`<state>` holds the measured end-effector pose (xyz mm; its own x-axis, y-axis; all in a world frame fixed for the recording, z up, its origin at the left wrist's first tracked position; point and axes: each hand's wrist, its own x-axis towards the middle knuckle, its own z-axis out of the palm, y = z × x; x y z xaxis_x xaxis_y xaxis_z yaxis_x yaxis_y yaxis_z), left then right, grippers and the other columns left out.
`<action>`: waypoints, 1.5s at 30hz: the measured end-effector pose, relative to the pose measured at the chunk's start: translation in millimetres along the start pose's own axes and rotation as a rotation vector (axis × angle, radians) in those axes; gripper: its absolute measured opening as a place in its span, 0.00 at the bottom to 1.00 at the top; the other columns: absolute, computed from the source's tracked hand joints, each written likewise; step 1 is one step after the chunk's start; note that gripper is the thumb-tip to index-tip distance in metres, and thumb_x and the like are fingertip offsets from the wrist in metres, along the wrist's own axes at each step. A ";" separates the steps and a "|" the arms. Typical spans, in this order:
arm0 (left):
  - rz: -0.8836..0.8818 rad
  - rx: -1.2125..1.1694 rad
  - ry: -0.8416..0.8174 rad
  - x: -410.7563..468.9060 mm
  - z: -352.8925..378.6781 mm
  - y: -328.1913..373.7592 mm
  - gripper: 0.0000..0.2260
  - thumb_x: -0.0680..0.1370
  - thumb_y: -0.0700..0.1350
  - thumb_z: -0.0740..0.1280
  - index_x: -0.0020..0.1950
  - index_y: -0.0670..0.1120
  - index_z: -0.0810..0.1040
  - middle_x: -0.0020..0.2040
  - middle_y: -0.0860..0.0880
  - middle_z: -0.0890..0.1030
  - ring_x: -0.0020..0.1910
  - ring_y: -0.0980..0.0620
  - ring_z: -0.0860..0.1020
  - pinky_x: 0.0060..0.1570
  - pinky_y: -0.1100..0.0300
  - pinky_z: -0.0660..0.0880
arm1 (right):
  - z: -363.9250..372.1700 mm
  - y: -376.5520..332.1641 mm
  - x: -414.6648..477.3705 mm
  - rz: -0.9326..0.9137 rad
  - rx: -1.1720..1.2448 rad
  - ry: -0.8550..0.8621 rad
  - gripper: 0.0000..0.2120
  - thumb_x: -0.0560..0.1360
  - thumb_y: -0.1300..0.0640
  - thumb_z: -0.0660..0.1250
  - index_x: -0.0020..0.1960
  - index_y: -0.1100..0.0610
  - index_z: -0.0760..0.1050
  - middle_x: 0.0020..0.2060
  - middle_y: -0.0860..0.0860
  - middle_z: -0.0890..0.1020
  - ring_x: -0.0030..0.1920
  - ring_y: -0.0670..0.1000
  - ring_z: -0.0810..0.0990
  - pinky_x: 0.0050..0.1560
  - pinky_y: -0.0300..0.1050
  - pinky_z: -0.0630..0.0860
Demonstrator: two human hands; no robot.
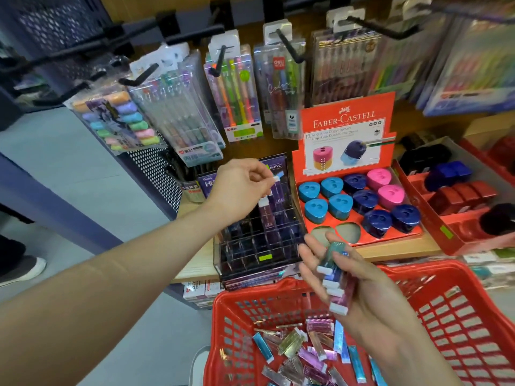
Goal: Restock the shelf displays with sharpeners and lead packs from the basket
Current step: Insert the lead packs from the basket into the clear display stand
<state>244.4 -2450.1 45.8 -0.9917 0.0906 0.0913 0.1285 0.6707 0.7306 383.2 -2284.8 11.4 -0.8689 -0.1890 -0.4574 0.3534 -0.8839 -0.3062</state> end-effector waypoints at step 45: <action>-0.145 -0.100 -0.155 -34.2 -72.0 -19.3 0.06 0.73 0.36 0.72 0.45 0.46 0.79 0.34 0.47 0.83 0.36 0.49 0.83 0.42 0.54 0.80 | 11.9 7.4 2.6 0.002 -0.048 -0.017 0.23 0.72 0.74 0.55 0.61 0.57 0.73 0.54 0.67 0.81 0.41 0.57 0.84 0.32 0.47 0.82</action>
<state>275.4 -2519.1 77.3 -0.9861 0.1156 -0.1190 -0.0242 0.6090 0.7928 379.5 -2296.9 17.9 -0.8742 -0.1981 -0.4434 0.3707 -0.8620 -0.3456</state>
